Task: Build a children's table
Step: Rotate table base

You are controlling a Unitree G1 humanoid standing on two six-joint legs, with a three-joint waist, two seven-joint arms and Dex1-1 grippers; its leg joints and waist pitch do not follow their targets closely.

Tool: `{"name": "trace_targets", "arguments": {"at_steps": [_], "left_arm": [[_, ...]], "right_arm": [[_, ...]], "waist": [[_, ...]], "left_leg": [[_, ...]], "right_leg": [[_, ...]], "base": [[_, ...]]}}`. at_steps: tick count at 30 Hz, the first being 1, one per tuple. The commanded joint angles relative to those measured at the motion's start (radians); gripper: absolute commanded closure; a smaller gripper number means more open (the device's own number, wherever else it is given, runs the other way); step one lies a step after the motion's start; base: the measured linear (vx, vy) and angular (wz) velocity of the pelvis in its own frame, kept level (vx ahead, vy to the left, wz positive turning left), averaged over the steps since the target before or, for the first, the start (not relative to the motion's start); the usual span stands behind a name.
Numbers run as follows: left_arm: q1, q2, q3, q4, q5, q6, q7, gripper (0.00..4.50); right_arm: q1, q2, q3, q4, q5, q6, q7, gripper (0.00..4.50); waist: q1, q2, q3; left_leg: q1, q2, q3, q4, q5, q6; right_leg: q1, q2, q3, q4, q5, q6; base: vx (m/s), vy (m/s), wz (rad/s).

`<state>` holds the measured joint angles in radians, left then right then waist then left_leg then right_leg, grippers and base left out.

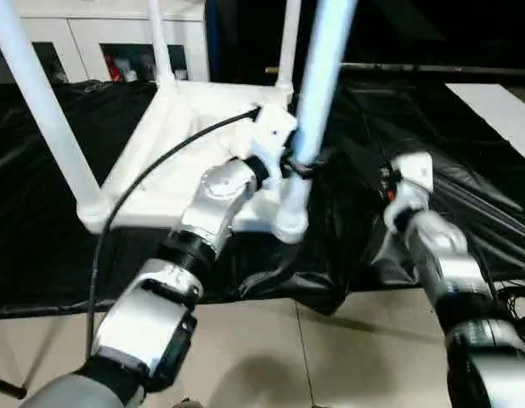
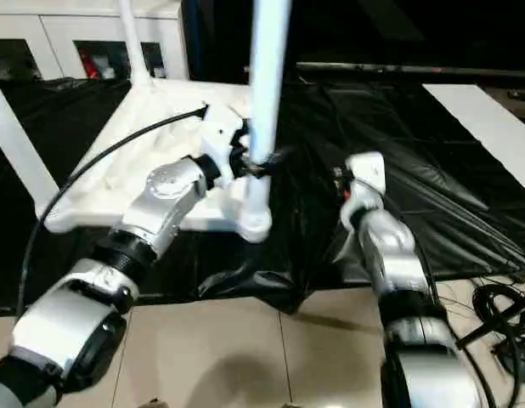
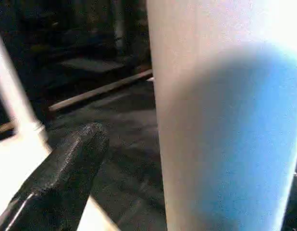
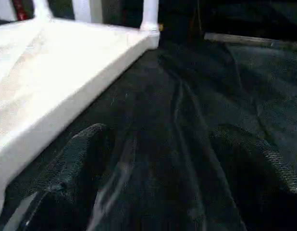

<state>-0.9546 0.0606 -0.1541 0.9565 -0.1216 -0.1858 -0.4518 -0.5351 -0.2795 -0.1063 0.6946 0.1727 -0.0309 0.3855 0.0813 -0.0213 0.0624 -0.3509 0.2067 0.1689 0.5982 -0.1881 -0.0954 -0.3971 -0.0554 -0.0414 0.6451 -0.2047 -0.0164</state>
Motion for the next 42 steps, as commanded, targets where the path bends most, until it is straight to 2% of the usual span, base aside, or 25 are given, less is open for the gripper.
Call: {"name": "trace_targets", "arguments": {"at_steps": [1, 4, 5, 6, 7, 8, 10, 15, 17, 21, 22, 23, 24, 29, 32, 33, 34, 35, 36, 37, 38, 39, 40, 41, 42], "left_arm": [[-0.017, 0.012, 0.017, 0.06, 0.028, -0.014, 0.058, 0.05], [-0.025, 0.002, 0.028, 0.112, 0.037, -0.037, 0.098, 0.05], [-0.01, -0.021, 0.061, 0.103, -0.01, -0.047, 0.048, 0.05], [-0.01, -0.021, 0.061, 0.103, -0.01, -0.047, 0.048, 0.05], [0.023, -0.056, 0.109, 0.053, -0.096, -0.038, -0.058, 0.05], [0.023, -0.056, 0.109, 0.053, -0.096, -0.038, -0.058, 0.05], [0.112, -0.095, 0.135, -0.076, -0.181, -0.04, -0.131, 0.05], [0.311, -0.123, 0.078, -0.311, -0.166, -0.041, -0.033, 0.05], [0.43, -0.118, 0.066, -0.435, -0.118, -0.004, 0.031, 0.05], [0.579, -0.095, 0.109, -0.598, -0.071, 0.002, 0.091, 0.05], [0.621, -0.089, 0.124, -0.647, -0.053, 0.004, 0.119, 0.05], [0.633, -0.087, 0.128, -0.66, -0.048, 0.005, 0.128, 0.05], [0.691, -0.074, 0.147, -0.719, -0.019, 0.015, 0.168, 0.05], [0.837, -0.035, 0.221, -0.829, 0.055, 0.023, 0.302, 0.05], [0.899, -0.019, 0.215, -0.881, 0.05, 0.114, 0.307, 0.05], [0.905, -0.024, 0.199, -0.91, 0.047, 0.138, 0.301, 0.05], [0.906, -0.03, 0.188, -0.937, 0.052, 0.167, 0.305, 0.05], [0.906, -0.03, 0.188, -0.937, 0.052, 0.167, 0.305, 0.05], [0.902, -0.034, 0.178, -0.951, 0.057, 0.175, 0.305, 0.05], [0.901, -0.035, 0.171, -0.957, 0.063, 0.176, 0.303, 0.05], [0.904, -0.034, 0.165, -0.965, 0.073, 0.185, 0.309, 0.05], [0.907, -0.033, 0.16, -0.97, 0.082, 0.188, 0.313, 0.05], [0.912, -0.033, 0.159, -0.978, 0.085, 0.195, 0.317, 0.05], [0.917, -0.033, 0.158, -0.988, 0.084, 0.206, 0.321, 0.05], [0.921, -0.032, 0.158, -0.993, 0.084, 0.213, 0.325, 0.05]], "right_arm": [[0.014, -0.01, -0.001, -0.083, 0.019, 0.033, 0.019, 0.75], [0.081, -0.016, 0.025, -0.21, 0.037, 0.09, 0.055, 0.75], [0.112, -0.017, 0.041, -0.271, 0.045, 0.114, 0.07, 0.75], [0.112, -0.017, 0.041, -0.271, 0.045, 0.114, 0.07, 0.75], [0.144, -0.011, 0.05, -0.336, 0.048, 0.14, 0.068, 0.75], [0.144, -0.011, 0.05, -0.336, 0.048, 0.14, 0.068, 0.75], [0.185, 0.001, 0.054, -0.414, 0.053, 0.182, 0.054, 0.75], [0.256, 0.014, 0.065, -0.538, 0.048, 0.249, 0.015, 0.75], [0.296, 0.026, 0.075, -0.611, 0.049, 0.279, 0.002, 0.75], [0.34, 0.042, 0.087, -0.678, 0.046, 0.304, -0.015, 0.75], [0.353, 0.043, 0.091, -0.691, 0.034, 0.302, -0.024, 0.75], [0.357, 0.043, 0.092, -0.694, 0.029, 0.301, -0.027, 0.75], [0.374, 0.045, 0.095, -0.707, 0.009, 0.294, -0.049, 0.75], [0.411, 0.055, 0.084, -0.764, -0.008, 0.295, -0.1, 0.75], [0.431, 0.072, 0.071, -0.792, 0.001, 0.313, -0.121, 0.75], [0.441, 0.077, 0.069, -0.794, 0.001, 0.315, -0.127, 0.75], [0.449, 0.079, 0.07, -0.793, -0.003, 0.314, -0.133, 0.75], [0.449, 0.079, 0.07, -0.793, -0.003, 0.314, -0.133, 0.75], [0.453, 0.08, 0.073, -0.789, -0.008, 0.309, -0.136, 0.75], [0.457, 0.081, 0.076, -0.785, -0.013, 0.303, -0.139, 0.75], [0.459, 0.083, 0.078, -0.781, -0.018, 0.3, -0.144, 0.75], [0.461, 0.086, 0.077, -0.779, -0.02, 0.297, -0.149, 0.75], [0.462, 0.091, 0.073, -0.782, -0.018, 0.293, -0.16, 0.75], [0.464, 0.096, 0.069, -0.786, -0.016, 0.292, -0.167, 0.75], [0.465, 0.107, 0.055, -0.79, -0.002, 0.302, -0.176, 0.75]], "waist": [[0.008, -0.006, -0.076], [0.011, -0.004, -0.074], [0.01, 0.003, -0.072], [0.015, -0.001, -0.073], [0.015, 0.004, -0.072], [0.019, 0.002, -0.072], [0.02, 0.011, -0.076], [0.013, 0.011, -0.085], [0.009, 0.011, -0.077], [-0.004, 0.019, -0.065], [-0.002, 0.021, -0.068], [-0.01, 0.019, -0.062], [-0.013, 0.025, -0.061], [-0.029, 0.016, -0.058], [-0.032, 0.012, -0.061], [-0.031, 0.015, -0.057], [-0.018, 0.026, -0.054], [-0.017, 0.029, -0.051], [-0.028, 0.024, -0.046], [-0.023, 0.031, -0.037], [-0.031, 0.034, -0.034], [-0.029, 0.039, -0.03], [-0.035, 0.04, -0.033], [-0.035, 0.044, -0.031], [-0.056, 0.062, -0.046]], "left_leg": [[-0.003, 0.003, 0.0, -0.055, -0.13, 0.048], [-0.004, 0.003, -0.002, -0.059, -0.145, 0.053], [-0.005, 0.001, -0.002, -0.058, -0.146, 0.051], [0.002, 0.005, 0.0, -0.058, -0.154, 0.051], [-0.002, 0.005, -0.001, -0.06, -0.148, 0.049], [-0.003, 0.007, 0.0, -0.06, -0.148, 0.05], [-0.004, 0.014, -0.003, -0.061, -0.144, 0.053], [-0.013, 0.02, -0.004, -0.055, -0.085, 0.092], [-0.017, 0.022, -0.003, -0.06, -0.106, 0.097], [-0.008, 0.02, 0.0, -0.07, -0.217, 0.04], [-0.005, 0.028, -0.004, -0.071, -0.219, 0.031], [-0.016, 0.025, -0.003, -0.075, -0.221, 0.028], [-0.011, 0.023, -0.003, -0.076, -0.247, 0.019], [-0.019, 0.019, -0.003, -0.077, -0.254, 0.016], [-0.012, 0.019, -0.002, -0.076, -0.263, 0.015], [-0.001, 0.021, -0.004, -0.082, -0.336, 0.01], [-0.048, 0.0, -0.043, -0.103, -0.374, 0.081], [-0.027, -0.001, -0.048, -0.099, -0.422, 0.1], [-0.031, -0.015, -0.052, -0.086, -0.449, 0.126], [-0.025, -0.014, -0.053, -0.084, -0.476, 0.12], [-0.043, -0.023, -0.055, -0.072, -0.478, 0.121], [-0.039, -0.024, -0.054, -0.071, -0.485, 0.12], [-0.043, -0.024, -0.058, -0.071, -0.479, 0.121], [-0.046, -0.025, -0.059, -0.073, -0.475, 0.124], [0.039, 0.012, -0.05, -0.076, -0.482, 0.091]], "right_leg": [[0.07, -0.06, 0.039, -0.09, -0.089, -0.187], [0.068, -0.061, 0.037, -0.094, -0.112, -0.18], [0.067, -0.06, 0.037, -0.098, -0.125, -0.179], [0.063, -0.064, 0.039, -0.1, -0.128, -0.191], [0.064, -0.066, 0.038, -0.099, -0.122, -0.206], [0.064, -0.067, 0.039, -0.1, -0.112, -0.214], [0.064, -0.069, 0.038, -0.091, -0.041, -0.25], [0.072, -0.067, 0.039, -0.075, 0.113, -0.261], [0.069, -0.067, 0.036, -0.083, 0.064, -0.241], [0.048, -0.064, 0.039, -0.114, -0.212, -0.157], [0.05, -0.068, 0.04, -0.11, -0.204, -0.158], [0.05, -0.063, 0.039, -0.111, -0.198, -0.147], [0.044, -0.061, 0.038, -0.116, -0.24, -0.131], [0.041, -0.053, 0.038, -0.119, -0.259, -0.093], [0.034, -0.054, 0.041, -0.12, -0.293, -0.077], [0.033, -0.056, 0.04, -0.121, -0.374, -0.067], [0.079, -0.089, -0.013, -0.128, -0.491, -0.029], [0.066, -0.096, -0.023, -0.144, -0.55, -0.023], [0.082, -0.106, -0.043, -0.167, -0.655, -0.028], [0.087, -0.113, -0.059, -0.182, -0.727, -0.028], [0.132, -0.122, -0.094, -0.203, -0.808, -0.018], [0.136, -0.122, -0.102, -0.21, -0.81, -0.018], [0.156, -0.12, -0.115, -0.211, -0.783, -0.026], [0.164, -0.117, -0.12, -0.212, -0.764, -0.033], [0.115, -0.083, -0.09, -0.201, -0.676, -0.061]], "base": [[0.0, 0.0, 0.0], [0.0, 0.0, 0.0], [0.0, 0.0, 0.0], [0.0, 0.0, 0.0], [0.0, 0.0, 0.0], [0.0, 0.0, 0.0], [0.0, 0.0, 0.0], [0.0, 0.0, 0.0], [0.0, 0.0, 0.0], [0.0, 0.0, 0.0], [0.0, 0.0, 0.0], [0.0, 0.0, 0.0], [0.0, 0.0, 0.0], [0.0, 0.0, 0.0], [0.0, 0.0, 0.0], [0.0, 0.0, 0.0], [-0.008, 0.002, 0.23], [0.011, -0.001, 0.51], [0.011, -0.001, 0.51], [0.034, 0.016, 0.59], [0.041, 0.035, 0.56], [0.041, 0.035, 0.56], [0.065, 0.034, 0.58], [0.099, 0.022, 0.59], [0.099, 0.022, 0.59]]}}
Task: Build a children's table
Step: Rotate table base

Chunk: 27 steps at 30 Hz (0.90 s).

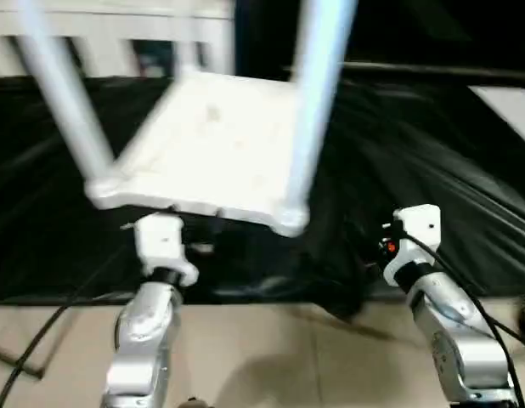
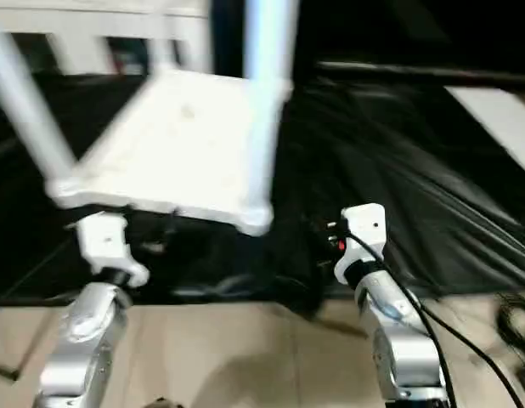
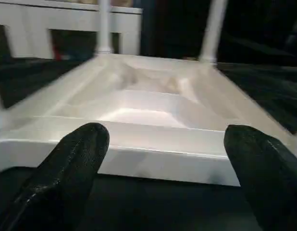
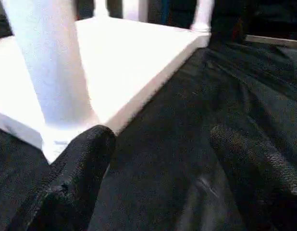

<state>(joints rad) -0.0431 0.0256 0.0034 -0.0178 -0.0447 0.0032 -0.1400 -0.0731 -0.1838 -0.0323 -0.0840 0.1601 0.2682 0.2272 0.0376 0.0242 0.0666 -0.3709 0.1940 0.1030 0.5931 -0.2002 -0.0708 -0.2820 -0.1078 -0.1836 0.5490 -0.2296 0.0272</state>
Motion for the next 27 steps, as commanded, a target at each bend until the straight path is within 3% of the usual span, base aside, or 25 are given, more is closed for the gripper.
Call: {"name": "trace_targets", "arguments": {"at_steps": [1, 2, 3, 5, 6, 7, 8, 9, 10, 11, 12, 13, 14, 15, 16, 17, 19, 20, 21, 22, 23, 24, 25, 26, 27], "left_arm": [[0.012, 0.007, -0.002, -0.023, 0.008, 0.032, 0.011, 0.05], [0.015, 0.011, -0.005, -0.03, 0.009, 0.04, 0.009, 0.05], [0.016, 0.01, -0.008, -0.035, 0.003, 0.046, 0.004, 0.05], [0.016, 0.012, -0.01, -0.037, 0.004, 0.051, 0.002, 0.05], [0.015, 0.014, -0.014, -0.037, 0.005, 0.051, -0.002, 0.05], [0.015, 0.014, -0.015, -0.037, 0.005, 0.051, -0.002, 0.05], [0.014, 0.014, -0.021, -0.038, 0.008, 0.054, -0.004, 0.05], [0.013, 0.01, -0.023, -0.041, 0.009, 0.06, -0.002, 0.05], [0.013, 0.008, -0.025, -0.04, 0.01, 0.061, 0.0, 0.05], [0.011, 0.007, -0.026, -0.038, 0.013, 0.061, 0.002, 0.05], [0.01, 0.008, -0.029, -0.037, 0.013, 0.059, 0.0, 0.05], [0.009, 0.009, -0.033, -0.036, 0.013, 0.059, -0.001, 0.05], [0.007, 0.01, -0.035, -0.036, 0.013, 0.06, -0.002, 0.05], [0.006, 0.01, -0.037, -0.036, 0.014, 0.062, -0.002, 0.05], [0.004, 0.009, -0.038, -0.035, 0.013, 0.059, -0.003, 0.05], [0.0, 0.009, -0.042, -0.035, 0.012, 0.059, -0.005, 0.05], [-0.003, 0.012, -0.047, -0.036, 0.014, 0.06, -0.006, 0.05], [-0.004, 0.012, -0.048, -0.035, 0.014, 0.061, -0.006, 0.05], [-0.007, 0.013, -0.051, -0.031, 0.014, 0.061, -0.009, 0.05], [-0.007, 0.013, -0.051, -0.031, 0.015, 0.061, -0.009, 0.05], [-0.01, 0.015, -0.055, -0.028, 0.017, 0.062, -0.012, 0.05], [-0.011, 0.016, -0.056, -0.027, 0.018, 0.062, -0.013, 0.05], [-0.014, 0.018, -0.058, -0.026, 0.02, 0.062, -0.016, 0.05], [-0.017, 0.021, -0.056, -0.026, 0.01, 0.06, -0.033, 0.05], [-0.019, 0.027, -0.057, -0.028, 0.001, 0.065, -0.05, 0.05]], "right_arm": [[0.005, 0.016, -0.028, -0.015, 0.013, 0.008, -0.027, 0.75], [0.008, 0.016, -0.031, -0.016, 0.01, 0.008, -0.033, 0.75], [0.012, 0.012, -0.033, -0.017, -0.001, 0.003, -0.042, 0.75], [0.013, 0.012, -0.036, -0.017, -0.001, 0.002, -0.044, 0.75], [0.015, 0.012, -0.04, -0.016, -0.003, 0.001, -0.047, 0.75], [0.015, 0.012, -0.04, -0.016, -0.003, 0.001, -0.047, 0.75], [0.016, 0.012, -0.048, -0.017, -0.002, -0.002, -0.049, 0.75], [0.015, 0.011, -0.05, -0.016, -0.002, -0.004, -0.051, 0.75], [0.015, 0.008, -0.05, -0.015, -0.005, -0.005, -0.051, 0.75], [0.013, 0.006, -0.05, -0.012, -0.005, -0.007, -0.05, 0.75], [0.012, 0.008, -0.05, -0.011, -0.005, -0.007, -0.049, 0.75], [0.01, 0.01, -0.05, -0.009, -0.005, -0.007, -0.048, 0.75], [0.008, 0.009, -0.048, -0.007, -0.005, -0.006, -0.049, 0.75], [0.006, 0.009, -0.047, -0.006, -0.004, -0.007, -0.048, 0.75], [0.004, 0.009, -0.044, -0.004, -0.003, -0.007, -0.047, 0.75], [0.0, 0.007, -0.039, -0.003, -0.006, -0.007, -0.043, 0.75], [-0.002, 0.008, -0.039, -0.002, -0.008, -0.008, -0.04, 0.75], [-0.002, 0.009, -0.039, -0.001, -0.009, -0.008, -0.04, 0.75], [-0.002, 0.009, -0.038, 0.0, -0.009, -0.008, -0.04, 0.75], [-0.002, 0.009, -0.038, 0.0, -0.009, -0.008, -0.04, 0.75], [0.0, 0.008, -0.035, 0.0, -0.011, -0.007, -0.04, 0.75], [0.0, 0.008, -0.035, -0.001, -0.011, -0.007, -0.041, 0.75], [0.005, 0.007, -0.032, -0.005, -0.011, -0.006, -0.041, 0.75], [0.01, 0.004, -0.026, -0.012, -0.011, -0.004, -0.039, 0.75], [0.011, 0.002, -0.023, -0.014, -0.014, -0.003, -0.038, 0.75]], "waist": [[-0.021, 0.006, -0.036], [-0.025, 0.015, -0.041], [-0.037, 0.015, -0.05], [-0.04, 0.007, -0.057], [-0.026, -0.007, -0.074], [-0.006, -0.005, -0.091], [-0.008, -0.015, -0.091], [-0.005, -0.004, -0.102], [-0.017, 0.004, -0.104], [-0.048, 0.012, -0.111], [-0.067, 0.018, -0.108], [-0.089, 0.011, -0.115], [-0.083, 0.002, -0.1], [-0.064, -0.035, -0.083], [-0.005, -0.071, -0.058], [0.006, -0.077, -0.074], [0.007, -0.078, -0.06], [0.005, -0.058, -0.053], [0.002, -0.009, -0.05], [0.001, 0.025, -0.053], [-0.02, 0.047, -0.054], [-0.06, 0.074, -0.057], [-0.075, 0.055, -0.092], [-0.078, 0.065, -0.092], [-0.092, 0.045, -0.096]], "left_leg": [[0.078, 0.039, 0.003, -0.082, -0.534, 0.049], [0.1, 0.063, -0.008, -0.108, -0.612, 0.021], [0.116, 0.071, -0.024, -0.125, -0.587, 0.054], [0.099, 0.052, -0.011, -0.115, -0.468, 0.115], [0.04, 0.004, 0.032, -0.076, -0.264, 0.185], [-0.004, -0.028, 0.053, -0.044, -0.098, 0.227], [-0.02, -0.039, 0.053, -0.033, -0.05, 0.246], [-0.016, -0.044, 0.046, -0.025, 0.047, 0.275], [0.03, -0.034, 0.022, -0.025, 0.144, 0.33], [0.13, 0.012, -0.04, -0.02, 0.28, 0.469], [0.194, 0.057, -0.086, -0.023, 0.308, 0.548], [0.238, 0.108, -0.134, -0.032, 0.367, 0.624], [0.226, 0.137, -0.165, -0.049, 0.42, 0.692], [0.142, 0.036, -0.098, -0.027, 0.257, 0.545], [-0.004, -0.136, 0.017, 0.085, -0.056, 0.376], [-0.075, -0.102, -0.01, 0.171, -0.115, 0.26], [-0.082, -0.099, -0.008, 0.167, -0.044, 0.166], [-0.069, -0.092, -0.002, 0.13, 0.036, 0.118], [-0.046, -0.04, -0.003, 0.032, 0.08, 0.152], [-0.021, -0.016, -0.01, -0.002, 0.051, 0.141], [0.0, 0.008, -0.042, -0.055, -0.061, 0.126], [0.069, 0.045, -0.134, -0.103, -0.346, 0.202], [0.157, 0.093, -0.188, -0.086, -0.382, 0.345], [0.152, 0.084, -0.183, -0.077, -0.359, 0.378], [0.144, 0.083, -0.185, -0.054, -0.093, 0.485]], "right_leg": [[-0.02, -0.015, 0.05, -0.091, -0.597, -0.129], [-0.02, 0.004, 0.068, -0.058, -0.444, -0.165], [-0.025, 0.013, 0.094, -0.015, -0.249, -0.202], [-0.006, 0.005, 0.109, -0.014, -0.136, -0.219], [0.058, -0.013, 0.129, -0.031, -0.003, -0.22], [0.103, -0.019, 0.14, -0.04, 0.056, -0.187], [0.112, -0.01, 0.144, -0.038, 0.09, -0.165], [0.117, 0.013, 0.133, -0.021, 0.177, -0.126], [0.089, 0.05, 0.111, 0.007, 0.236, -0.081], [0.001, 0.065, 0.097, 0.066, 0.198, -0.036], [-0.082, 0.048, 0.095, 0.095, 0.056, -0.023], [-0.138, 0.024, 0.106, 0.131, -0.079, 0.008], [-0.17, -0.018, 0.144, 0.163, -0.188, 0.05], [-0.109, -0.039, 0.188, 0.083, -0.074, 0.027], [0.045, -0.069, 0.298, -0.029, -0.087, 0.015], [0.121, -0.128, 0.34, -0.03, -0.064, -0.068], [0.101, -0.091, 0.282, -0.022, 0.028, -0.081], [0.088, -0.071, 0.233, -0.045, -0.041, -0.109], [0.088, -0.062, 0.182, -0.093, -0.303, -0.176], [0.096, -0.053, 0.156, -0.097, -0.346, -0.171], [0.094, 0.011, 0.114, -0.057, -0.319, -0.127], [0.032, 0.091, 0.079, 0.081, -0.301, -0.081], [-0.045, 0.061, 0.113, 0.149, -0.231, -0.041], [-0.063, 0.058, 0.12, 0.161, -0.195, -0.014], [-0.109, 0.043, 0.131, 0.184, -0.111, 0.041]], "base": [[0.109, 0.005, 0.33], [0.124, 0.015, 0.06], [0.124, 0.015, 0.06], [0.143, 0.03, -0.01], [0.134, 0.03, -0.01], [0.107, 0.046, 0.03], [0.137, 0.031, 0.11], [0.137, 0.031, 0.11], [0.188, -0.012, 0.14], [0.167, -0.044, 0.09], [0.167, -0.044, 0.09], [0.101, -0.094, -0.18], [0.022, -0.142, -0.43], [0.022, -0.142, -0.43], [0.012, -0.124, -0.09], [0.087, -0.054, 0.15], [0.106, -0.044, 0.05], [0.104, -0.027, -0.06], [0.104, -0.027, -0.06], [0.138, 0.053, -0.02], [0.175, 0.106, -0.18], [0.268, 0.122, -0.13], [0.175, 0.066, -0.1], [0.153, 0.027, 0.0], [0.06, 0.011, -0.05]]}}
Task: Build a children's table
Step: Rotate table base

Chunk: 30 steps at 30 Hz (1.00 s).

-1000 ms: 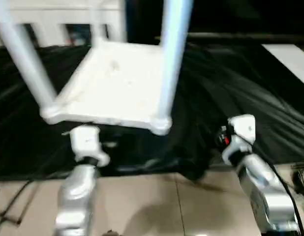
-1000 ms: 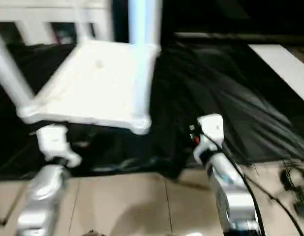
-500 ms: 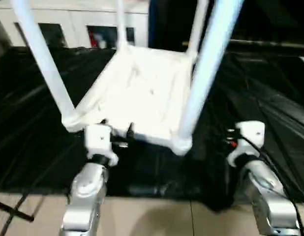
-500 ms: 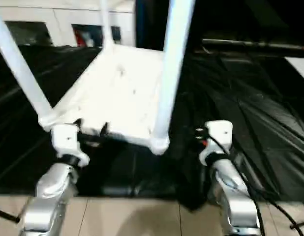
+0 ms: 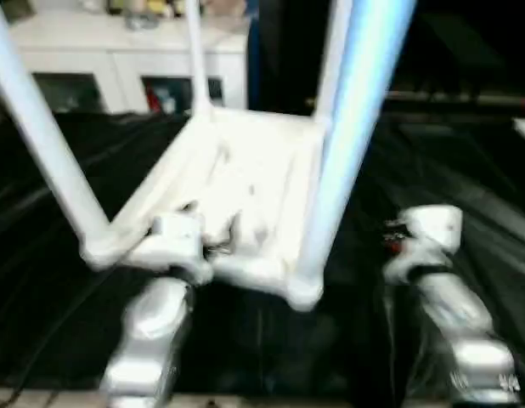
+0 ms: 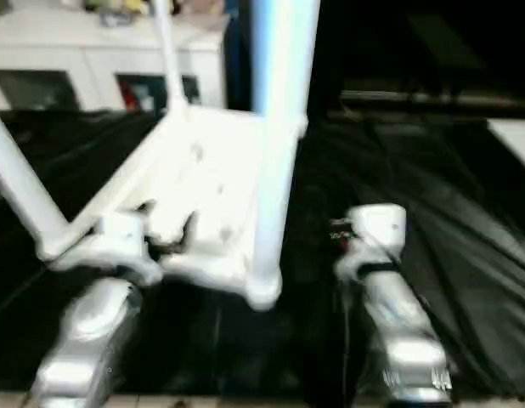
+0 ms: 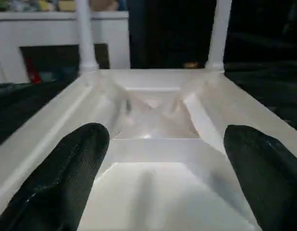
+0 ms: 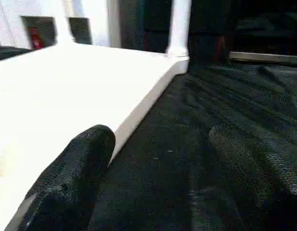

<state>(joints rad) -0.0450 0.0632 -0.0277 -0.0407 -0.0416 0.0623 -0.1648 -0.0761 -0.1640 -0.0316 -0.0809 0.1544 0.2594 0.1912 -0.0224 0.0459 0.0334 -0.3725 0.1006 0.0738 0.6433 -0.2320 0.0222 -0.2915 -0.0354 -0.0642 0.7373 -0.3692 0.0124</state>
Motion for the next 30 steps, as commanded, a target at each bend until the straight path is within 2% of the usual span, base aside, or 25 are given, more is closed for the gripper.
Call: {"name": "trace_targets", "arguments": {"at_steps": [1, 2, 3, 4, 5, 6, 7, 8, 9, 10, 11, 12, 13, 15, 16, 18, 19, 21, 23, 24, 25, 27, 28, 29, 30], "left_arm": [[-0.019, -0.004, -0.029, -0.006, -0.011, 0.01, -0.035, 0.05], [-0.019, 0.017, -0.035, -0.01, -0.03, 0.013, -0.073, 0.05], [-0.016, 0.052, -0.042, -0.015, -0.061, 0.006, -0.14, 0.05], [-0.014, 0.085, -0.042, -0.02, -0.092, -0.003, -0.205, 0.05], [-0.012, 0.105, -0.041, -0.023, -0.112, -0.008, -0.245, 0.05], [-0.021, 0.149, -0.031, -0.02, -0.157, 0.037, -0.323, 0.05], [-0.034, 0.167, -0.029, -0.011, -0.173, 0.051, -0.36, 0.05], [-0.043, 0.178, -0.028, -0.005, -0.183, 0.059, -0.385, 0.05], [-0.052, 0.206, -0.035, -0.01, -0.237, 0.113, -0.472, 0.05], [-0.068, 0.229, -0.049, -0.012, -0.268, 0.156, -0.543, 0.05], [-0.096, 0.266, -0.064, 0.005, -0.296, 0.197, -0.636, 0.05], [-0.112, 0.285, -0.073, 0.014, -0.311, 0.22, -0.685, 0.05], [-0.14, 0.305, -0.086, 0.035, -0.315, 0.236, -0.735, 0.05], [-0.194, 0.35, -0.128, 0.071, -0.319, 0.264, -0.829, 0.05], [-0.233, 0.373, -0.158, 0.098, -0.31, 0.281, -0.881, 0.05], [-0.32, 0.428, -0.243, 0.163, -0.253, 0.288, -0.994, 0.05], [-0.336, 0.437, -0.26, 0.175, -0.235, 0.284, -1.013, 0.05], [-0.358, 0.444, -0.281, 0.192, -0.215, 0.283, -1.034, 0.05], [-0.385, 0.448, -0.299, 0.212, -0.206, 0.292, -1.061, 0.05], [-0.388, 0.449, -0.3, 0.214, -0.205, 0.293, -1.065, 0.05], [-0.418, 0.451, -0.313, 0.248, -0.193, 0.281, -1.095, 0.05], [-0.476, 0.448, -0.329, 0.34, -0.156, 0.227, -1.11, 0.41], [-0.498, 0.449, -0.341, 0.368, -0.148, 0.219, -1.123, 0.41], [-0.51, 0.451, -0.35, 0.381, -0.144, 0.217, -1.133, 0.44], [-0.525, 0.445, -0.356, 0.402, -0.135, 0.203, -1.132, 0.55]], "right_arm": [[0.014, -0.018, -0.022, -0.017, -0.012, 0.007, 0.0, 0.75], [0.016, -0.02, -0.018, -0.019, -0.009, 0.006, 0.015, 0.75], [0.019, -0.026, -0.011, -0.021, -0.008, 0.003, 0.031, 0.75], [0.02, -0.031, -0.007, -0.023, 0.004, 0.012, 0.05, 0.75], [0.021, -0.034, -0.005, -0.025, 0.012, 0.02, 0.063, 0.75], [0.025, -0.057, 0.008, -0.029, 0.032, 0.024, 0.12, 0.75], [0.022, -0.074, 0.007, -0.023, 0.049, 0.032, 0.149, 0.75], [0.02, -0.085, 0.006, -0.019, 0.06, 0.038, 0.167, 0.75], [0.015, -0.102, 0.005, -0.01, 0.081, 0.051, 0.203, 0.75], [0.004, -0.125, -0.003, 0.002, 0.104, 0.061, 0.243, 0.75], [-0.009, -0.155, 0.0, 0.014, 0.126, 0.07, 0.302, 0.75], [-0.017, -0.173, 0.003, 0.019, 0.136, 0.077, 0.334, 0.75], [-0.029, -0.201, 0.01, 0.029, 0.134, 0.079, 0.371, 0.75], [-0.05, -0.258, 0.019, 0.048, 0.132, 0.073, 0.449, 0.75], [-0.061, -0.295, 0.022, 0.061, 0.139, 0.076, 0.507, 0.75], [-0.078, -0.404, 0.052, 0.08, 0.154, 0.093, 0.681, 0.75], [-0.081, -0.427, 0.061, 0.08, 0.157, 0.098, 0.717, 0.75], [-0.087, -0.461, 0.078, 0.085, 0.153, 0.09, 0.76, 0.75], [-0.096, -0.493, 0.098, 0.09, 0.139, 0.078, 0.795, 0.75], [-0.097, -0.496, 0.1, 0.09, 0.138, 0.078, 0.799, 0.75], [-0.107, -0.511, 0.12, 0.085, 0.137, 0.084, 0.83, 0.75], [-0.124, -0.504, 0.155, 0.056, 0.159, 0.103, 0.877, 0.75], [-0.133, -0.503, 0.166, 0.043, 0.162, 0.102, 0.894, 0.75], [-0.139, -0.503, 0.172, 0.036, 0.162, 0.1, 0.905, 0.75], [-0.144, -0.499, 0.175, 0.021, 0.179, 0.113, 0.917, 0.75]], "waist": [[-0.026, 0.0, -0.059], [-0.024, -0.012, -0.061], [0.002, -0.061, -0.059], [0.009, -0.093, -0.064], [0.023, -0.071, -0.069], [0.024, -0.083, -0.067], [0.026, -0.082, -0.055], [0.03, -0.058, -0.051], [0.024, -0.036, -0.042], [0.024, -0.036, -0.042], [0.023, -0.016, -0.033], [0.019, -0.037, -0.024], [0.024, -0.039, -0.013], [0.028, -0.034, -0.008], [0.025, -0.053, -0.006], [0.034, -0.056, -0.01], [0.032, -0.049, -0.012], [0.026, -0.046, -0.02], [0.026, -0.05, -0.021], [0.025, -0.079, -0.017], [0.028, -0.081, -0.02], [0.03, -0.038, -0.022], [0.026, -0.051, -0.022], [0.029, -0.055, -0.025], [0.038, -0.047, -0.026]], "left_leg": [[0.114, 0.169, -0.133, -0.093, 0.265, 0.456], [0.092, 0.162, -0.124, -0.089, 0.417, 0.461], [0.017, 0.081, -0.063, -0.036, 0.433, 0.338], [-0.033, 0.031, -0.03, -0.017, 0.298, 0.261], [-0.049, 0.02, -0.025, 0.0, 0.162, 0.142], [-0.036, 0.021, -0.013, -0.035, 0.129, 0.041], [-0.017, 0.036, -0.009, -0.057, 0.026, 0.003], [-0.007, 0.05, -0.013, -0.067, -0.024, -0.009], [0.011, 0.091, -0.016, -0.095, -0.169, -0.012], [0.011, 0.091, -0.016, -0.095, -0.169, -0.012], [0.023, 0.108, -0.011, -0.112, -0.296, -0.037], [0.031, 0.11, -0.001, -0.116, -0.421, -0.056], [0.045, 0.103, 0.018, -0.112, -0.501, -0.077], [0.056, 0.103, 0.03, -0.108, -0.55, -0.109], [0.05, 0.105, 0.032, -0.108, -0.541, -0.105], [0.04, 0.11, 0.034, -0.113, -0.485, -0.094], [0.03, 0.115, 0.031, -0.119, -0.457, -0.091], [0.008, 0.12, 0.028, -0.128, -0.377, -0.079], [0.01, 0.122, 0.034, -0.126, -0.353, -0.069], [0.002, 0.119, 0.035, -0.124, -0.342, -0.049], [0.016, 0.119, 0.044, -0.114, -0.328, -0.046], [0.015, 0.122, 0.041, -0.117, -0.319, -0.055], [0.004, 0.122, 0.039, -0.123, -0.319, -0.053], [0.006, 0.123, 0.039, -0.122, -0.311, -0.052], [0.015, 0.124, 0.044, -0.118, -0.29, -0.041]], "right_leg": [[-0.119, -0.049, 0.04, -0.008, 0.132, 0.1], [-0.118, -0.067, 0.062, -0.03, 0.208, 0.109], [-0.081, -0.133, 0.131, -0.145, 0.448, 0.089], [-0.047, -0.161, 0.154, -0.176, 0.482, 0.15], [-0.016, -0.196, 0.158, -0.152, 0.663, 0.11], [-0.016, -0.143, 0.102, -0.145, 0.748, 0.086], [-0.032, -0.114, 0.081, -0.162, 0.586, 0.047], [-0.032, -0.111, 0.075, -0.159, 0.46, 0.0], [-0.046, -0.101, 0.073, -0.169, 0.161, -0.151], [-0.046, -0.101, 0.073, -0.169, 0.161, -0.151], [-0.063, -0.087, 0.068, -0.179, 0.046, -0.204], [-0.07, -0.088, 0.069, -0.184, -0.083, -0.218], [-0.089, -0.097, 0.075, -0.206, -0.215, -0.206], [-0.095, -0.109, 0.076, -0.233, -0.398, -0.157], [-0.093, -0.111, 0.076, -0.236, -0.432, -0.143], [-0.081, -0.123, 0.074, -0.236, -0.476, -0.115], [-0.071, -0.126, 0.073, -0.232, -0.439, -0.116], [-0.051, -0.129, 0.069, -0.219, -0.313, -0.152], [-0.056, -0.128, 0.069, -0.215, -0.245, -0.186], [-0.052, -0.134, 0.067, -0.215, -0.301, -0.181], [-0.063, -0.141, 0.071, -0.228, -0.343, -0.183], [-0.062, -0.132, 0.068, -0.224, -0.275, -0.201], [-0.05, -0.125, 0.063, -0.218, -0.217, -0.207], [-0.049, -0.128, 0.063, -0.213, -0.196, -0.211], [-0.055, -0.132, 0.068, -0.21, -0.158, -0.232]], "base": [[0.098, 0.009, -0.13], [0.0, 0.0, 0.0], [0.0, 0.0, 0.0], [0.0, 0.0, 0.0], [-0.009, -0.066, -0.05], [-0.009, -0.066, -0.05], [-0.013, -0.057, -0.06], [0.0, 0.0, 0.0], [0.0, 0.0, 0.0], [-0.059, -0.001, 0.06], [-0.079, 0.022, 0.12], [-0.079, 0.022, 0.12], [-0.105, 0.015, 0.2], [-0.082, 0.001, 0.15], [-0.071, 0.007, 0.09], [-0.081, 0.014, 0.06], [0.0, 0.0, 0.0], [0.0, 0.0, 0.0], [0.0, 0.0, 0.0], [0.0, 0.0, 0.0], [0.0, 0.0, 0.0], [0.0, 0.0, 0.0], [0.0, 0.0, 0.0], [0.0, 0.0, 0.0], [0.0, 0.0, 0.0]]}}
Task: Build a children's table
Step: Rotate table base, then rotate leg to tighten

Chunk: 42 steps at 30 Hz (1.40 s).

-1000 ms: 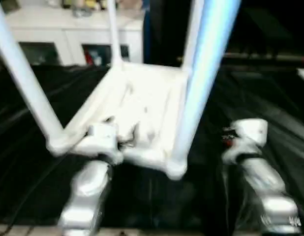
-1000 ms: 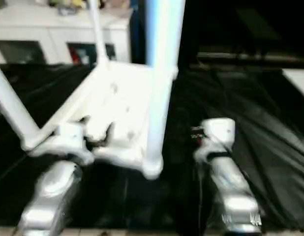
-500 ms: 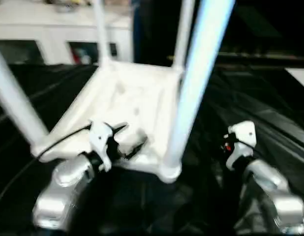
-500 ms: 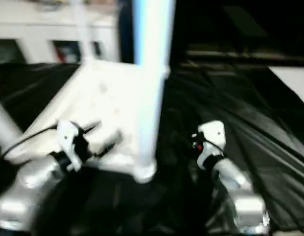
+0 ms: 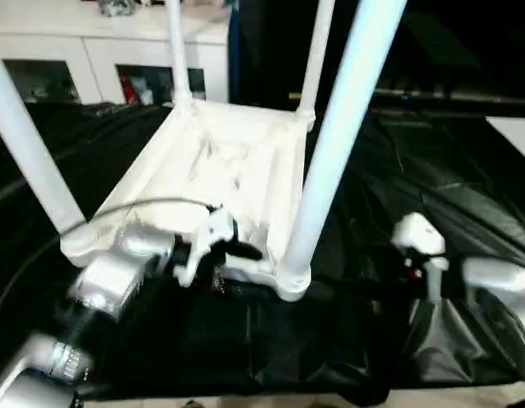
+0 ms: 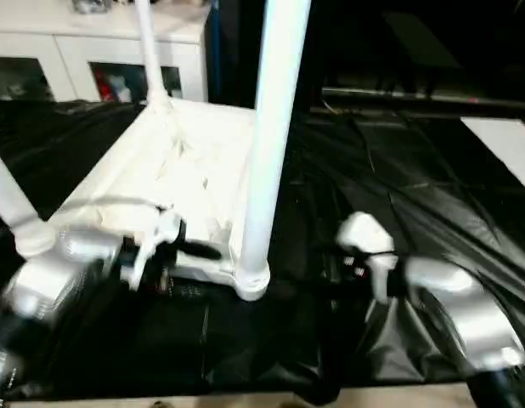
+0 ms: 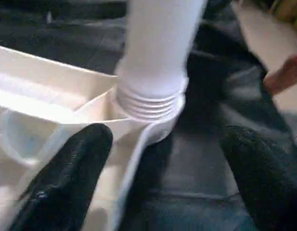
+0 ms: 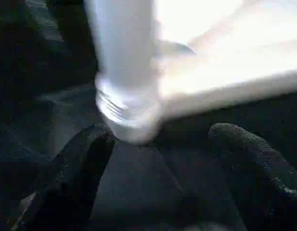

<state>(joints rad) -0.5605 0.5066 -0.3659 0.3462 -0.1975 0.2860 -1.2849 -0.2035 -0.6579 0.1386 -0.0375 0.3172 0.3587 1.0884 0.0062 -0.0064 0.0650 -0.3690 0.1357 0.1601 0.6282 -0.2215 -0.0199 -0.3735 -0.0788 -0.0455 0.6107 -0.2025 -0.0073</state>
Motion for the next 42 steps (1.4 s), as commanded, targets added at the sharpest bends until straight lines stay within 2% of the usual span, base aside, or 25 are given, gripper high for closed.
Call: {"name": "trace_targets", "arguments": {"at_steps": [1, 2, 3, 5, 6, 7, 8, 9, 10, 11, 13, 14, 15, 17, 18, 19, 20, 22, 25, 27, 33, 34, 35, 41, 42], "left_arm": [[-0.028, -0.004, -0.024, 0.043, 0.037, -0.044, -0.018, 0.55], [-0.056, -0.022, -0.023, 0.097, 0.058, -0.08, -0.008, 0.71], [-0.059, -0.023, -0.023, 0.102, 0.058, -0.082, -0.008, 0.86], [-0.077, -0.03, -0.024, 0.142, 0.065, -0.091, -0.012, 0.86], [-0.085, -0.03, -0.031, 0.161, 0.073, -0.098, -0.021, 0.86], [-0.089, -0.03, -0.037, 0.174, 0.077, -0.103, -0.031, 1.06], [-0.098, -0.032, -0.04, 0.19, 0.081, -0.108, -0.041, 1.22], [-0.103, -0.033, -0.041, 0.2, 0.082, -0.112, -0.048, 1.3], [-0.113, -0.032, -0.045, 0.221, 0.085, -0.117, -0.069, 1.36], [-0.122, -0.032, -0.046, 0.245, 0.091, -0.129, -0.078, 1.36], [-0.136, -0.032, -0.049, 0.285, 0.102, -0.14, -0.105, 1.68], [-0.141, -0.033, -0.048, 0.292, 0.101, -0.137, -0.116, 1.76], [-0.144, -0.035, -0.048, 0.295, 0.099, -0.135, -0.122, 1.79], [-0.149, -0.034, -0.052, 0.301, 0.104, -0.138, -0.131, 1.93], [-0.15, -0.034, -0.053, 0.303, 0.106, -0.14, -0.132, 1.93], [-0.152, -0.033, -0.056, 0.306, 0.11, -0.144, -0.135, 2.15], [-0.151, -0.033, -0.058, 0.309, 0.119, -0.159, -0.132, 2.19], [-0.149, -0.037, -0.056, 0.313, 0.122, -0.169, -0.127, 2.3], [-0.158, -0.056, -0.049, 0.349, 0.132, -0.215, -0.117, 2.62], [-0.163, -0.067, -0.044, 0.36, 0.135, -0.231, -0.109, 2.73], [-0.178, -0.092, -0.05, 0.4, 0.159, -0.267, -0.106, 3.14], [-0.179, -0.093, -0.052, 0.404, 0.162, -0.267, -0.11, 3.23], [-0.18, -0.094, -0.057, 0.413, 0.169, -0.277, -0.112, 3.32], [-0.188, -0.103, -0.063, 0.451, 0.195, -0.314, -0.114, 3.74], [-0.19, -0.104, -0.063, 0.457, 0.199, -0.318, -0.115, 3.99]], "right_arm": [[-0.031, 0.013, 0.01, -0.031, 0.027, 0.024, 0.018, 0.75], [-0.045, 0.047, 0.031, -0.044, 0.036, 0.034, 0.014, 0.75], [-0.045, 0.049, 0.034, -0.045, 0.035, 0.032, 0.013, 0.75], [-0.048, 0.064, 0.06, -0.047, 0.023, 0.027, 0.013, 0.75], [-0.047, 0.067, 0.067, -0.048, 0.024, 0.027, 0.015, 0.75], [-0.045, 0.069, 0.074, -0.048, 0.023, 0.025, 0.017, 0.75], [-0.047, 0.068, 0.077, -0.05, 0.023, 0.028, 0.021, 0.75], [-0.048, 0.066, 0.079, -0.052, 0.023, 0.029, 0.024, 0.75], [-0.055, 0.071, 0.083, -0.047, 0.022, 0.032, 0.031, 0.75], [-0.063, 0.078, 0.087, -0.037, 0.018, 0.031, 0.034, 0.75], [-0.08, 0.088, 0.098, -0.016, 0.004, 0.026, 0.037, 0.75], [-0.089, 0.09, 0.101, -0.007, 0.002, 0.027, 0.04, 0.75], [-0.093, 0.088, 0.104, -0.005, 0.003, 0.028, 0.041, 0.75], [-0.098, 0.083, 0.11, 0.001, -0.002, 0.023, 0.042, 0.75], [-0.098, 0.082, 0.111, 0.002, -0.004, 0.022, 0.042, 0.75], [-0.1, 0.078, 0.115, 0.005, -0.01, 0.018, 0.043, 0.75], [-0.1, 0.072, 0.117, 0.007, -0.017, 0.015, 0.042, 0.75], [-0.096, 0.067, 0.114, 0.006, -0.018, 0.015, 0.041, 0.75], [-0.095, 0.059, 0.111, 0.021, -0.033, 0.003, 0.043, 0.75], [-0.091, 0.054, 0.108, 0.026, -0.038, -0.002, 0.045, 0.75], [-0.09, 0.05, 0.107, 0.037, -0.049, -0.012, 0.04, 0.75], [-0.091, 0.05, 0.108, 0.039, -0.052, -0.015, 0.038, 0.75], [-0.092, 0.051, 0.108, 0.042, -0.054, -0.017, 0.037, 0.75], [-0.095, 0.052, 0.106, 0.053, -0.062, -0.028, 0.035, 0.75], [-0.095, 0.051, 0.106, 0.054, -0.063, -0.029, 0.035, 0.75]], "waist": [[0.01, 0.008, -0.056], [0.01, 0.01, -0.059], [0.01, 0.008, -0.062], [0.02, 0.026, -0.068], [0.021, 0.024, -0.072], [0.025, 0.022, -0.076], [0.027, 0.015, -0.08], [0.036, 0.022, -0.086], [0.037, 0.018, -0.086], [0.041, 0.028, -0.087], [0.043, 0.038, -0.085], [0.043, 0.032, -0.08], [0.044, 0.029, -0.079], [0.048, 0.032, -0.074], [0.049, 0.03, -0.072], [0.051, 0.032, -0.069], [0.053, 0.039, -0.068], [0.053, 0.035, -0.065], [0.055, 0.036, -0.066], [0.056, 0.037, -0.067], [0.056, 0.042, -0.071], [0.055, 0.041, -0.071], [0.056, 0.045, -0.072], [0.055, 0.045, -0.069], [0.055, 0.046, -0.068]], "left_leg": [[0.014, 0.088, -0.037, -0.101, -0.288, 0.013], [0.009, 0.086, -0.035, -0.099, -0.27, 0.017], [0.009, 0.087, -0.034, -0.097, -0.253, 0.02], [0.011, 0.091, -0.031, -0.095, -0.197, 0.028], [0.009, 0.093, -0.029, -0.094, -0.161, 0.037], [0.008, 0.092, -0.027, -0.09, -0.123, 0.052], [0.006, 0.091, -0.025, -0.088, -0.096, 0.062], [0.009, 0.091, -0.022, -0.082, -0.043, 0.083], [0.008, 0.089, -0.019, -0.079, -0.021, 0.104], [0.009, 0.09, -0.019, -0.078, -0.018, 0.108], [0.011, 0.09, -0.018, -0.079, -0.037, 0.112], [0.013, 0.095, -0.017, -0.085, -0.091, 0.089], [0.013, 0.096, -0.017, -0.087, -0.107, 0.081], [0.016, 0.098, -0.016, -0.092, -0.154, 0.055], [0.018, 0.097, -0.015, -0.093, -0.182, 0.04], [0.021, 0.099, -0.015, -0.096, -0.211, 0.021], [0.023, 0.099, -0.016, -0.097, -0.226, 0.011], [0.025, 0.099, -0.016, -0.102, -0.262, -0.01], [0.021, 0.097, -0.015, -0.099, -0.237, -0.005], [0.016, 0.097, -0.016, -0.099, -0.219, 0.001], [0.014, 0.097, -0.016, -0.095, -0.183, 0.025], [0.014, 0.097, -0.016, -0.096, -0.184, 0.027], [0.015, 0.098, -0.016, -0.094, -0.185, 0.028], [0.016, 0.099, -0.015, -0.097, -0.212, 0.024], [0.016, 0.099, -0.015, -0.098, -0.219, 0.023]], "right_leg": [[0.025, -0.088, 0.051, -0.088, -0.308, -0.233], [0.031, -0.087, 0.049, -0.083, -0.3, -0.242], [0.031, -0.086, 0.048, -0.081, -0.285, -0.243], [0.031, -0.086, 0.049, -0.072, -0.199, -0.259], [0.034, -0.084, 0.048, -0.063, -0.114, -0.281], [0.038, -0.082, 0.046, -0.056, -0.045, -0.293], [0.042, -0.083, 0.045, -0.051, -0.008, -0.298], [0.039, -0.082, 0.044, -0.041, 0.069, -0.312], [0.036, -0.08, 0.043, -0.039, 0.117, -0.325], [0.037, -0.081, 0.043, -0.035, 0.127, -0.33], [0.034, -0.08, 0.04, -0.039, 0.117, -0.337], [0.036, -0.081, 0.04, -0.043, 0.066, -0.338], [0.036, -0.082, 0.041, -0.045, 0.046, -0.337], [0.034, -0.084, 0.043, -0.05, -0.022, -0.329], [0.032, -0.085, 0.046, -0.056, -0.069, -0.32], [0.03, -0.085, 0.047, -0.062, -0.12, -0.311], [0.029, -0.085, 0.047, -0.062, -0.139, -0.307], [0.029, -0.084, 0.05, -0.067, -0.184, -0.289], [0.03, -0.086, 0.051, -0.07, -0.188, -0.28], [0.033, -0.087, 0.051, -0.067, -0.169, -0.283], [0.036, -0.086, 0.049, -0.062, -0.091, -0.3], [0.035, -0.085, 0.048, -0.062, -0.091, -0.301], [0.035, -0.086, 0.048, -0.061, -0.09, -0.304], [0.034, -0.086, 0.049, -0.066, -0.133, -0.301], [0.033, -0.086, 0.049, -0.068, -0.15, -0.297]], "base": [[0.0, 0.0, 0.0], [0.0, 0.0, 0.0], [0.0, 0.0, 0.0], [0.031, -0.005, -0.01], [0.062, -0.01, -0.01], [0.069, -0.002, -0.04], [0.061, 0.002, -0.03], [0.061, 0.002, -0.03], [0.051, 0.001, -0.01], [0.0, 0.0, 0.0], [0.0, 0.0, 0.0], [0.0, 0.0, 0.0], [0.0, 0.0, 0.0], [0.0, 0.0, 0.0], [0.0, 0.0, 0.0], [0.0, 0.0, 0.0], [0.0, 0.0, 0.0], [0.0, 0.0, 0.0], [0.0, 0.0, 0.0], [0.0, 0.0, 0.0], [0.0, 0.0, 0.0], [0.0, 0.0, 0.0], [0.0, 0.0, 0.0], [0.0, 0.0, 0.0], [0.0, 0.0, 0.0]]}}
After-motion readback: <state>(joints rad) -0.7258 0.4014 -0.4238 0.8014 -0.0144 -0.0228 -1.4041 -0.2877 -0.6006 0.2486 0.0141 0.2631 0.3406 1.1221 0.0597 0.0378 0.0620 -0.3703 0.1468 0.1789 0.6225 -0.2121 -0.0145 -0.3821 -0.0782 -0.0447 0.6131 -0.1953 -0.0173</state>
